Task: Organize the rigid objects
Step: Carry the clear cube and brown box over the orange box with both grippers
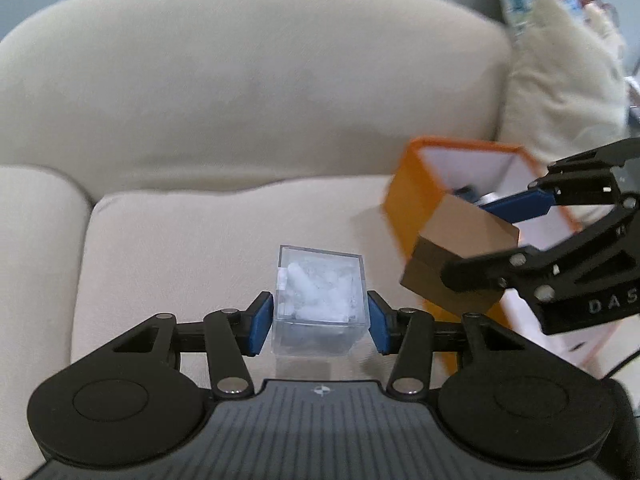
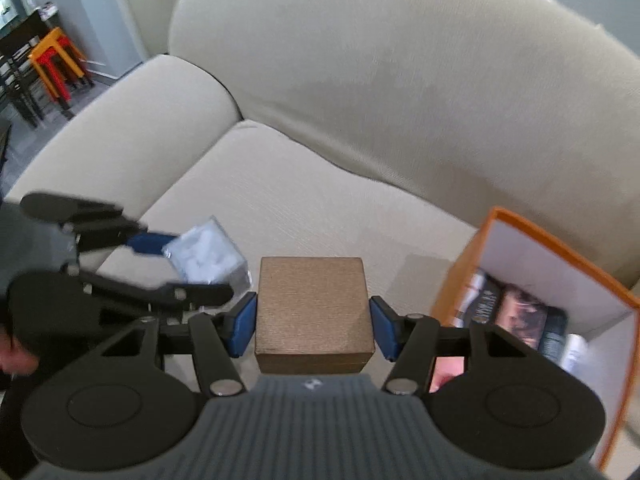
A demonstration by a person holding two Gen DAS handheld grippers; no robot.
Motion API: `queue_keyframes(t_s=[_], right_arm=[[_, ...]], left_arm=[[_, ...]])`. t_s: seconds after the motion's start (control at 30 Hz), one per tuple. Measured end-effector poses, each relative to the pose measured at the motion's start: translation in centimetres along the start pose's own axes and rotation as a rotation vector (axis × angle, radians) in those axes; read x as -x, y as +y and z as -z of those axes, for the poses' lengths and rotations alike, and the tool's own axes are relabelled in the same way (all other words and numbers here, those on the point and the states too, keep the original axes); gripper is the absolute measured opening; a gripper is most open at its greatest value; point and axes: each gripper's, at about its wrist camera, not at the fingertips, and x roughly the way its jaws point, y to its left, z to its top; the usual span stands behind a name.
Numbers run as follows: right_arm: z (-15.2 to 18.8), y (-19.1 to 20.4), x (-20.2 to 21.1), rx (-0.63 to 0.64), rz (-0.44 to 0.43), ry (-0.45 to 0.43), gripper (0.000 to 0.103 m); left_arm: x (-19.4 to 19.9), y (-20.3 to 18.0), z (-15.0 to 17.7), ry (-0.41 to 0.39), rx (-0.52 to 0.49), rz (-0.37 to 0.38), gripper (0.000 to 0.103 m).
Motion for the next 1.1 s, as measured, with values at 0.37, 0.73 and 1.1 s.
queue_keyframes(t_s=[0.37,0.73,1.1], right_arm=[[7.4,-7.6,6.8,0.238,0.1,0.172,0.061],[11.8,-11.3,0.2,0.534,0.015,0.287,0.061],[13.6,-13.4,-3.5,0.826,-0.072,0.324,0.061]], left_arm=[[1.0,-11.2,-2.5,-0.046,-0.201,0.197,0.056],[-4.8,-16.9,-2.8,0.076,-0.334,0.224,0.056],[-8.4,-18.9,-2.2,0.153,-0.379,0.229,0.055]])
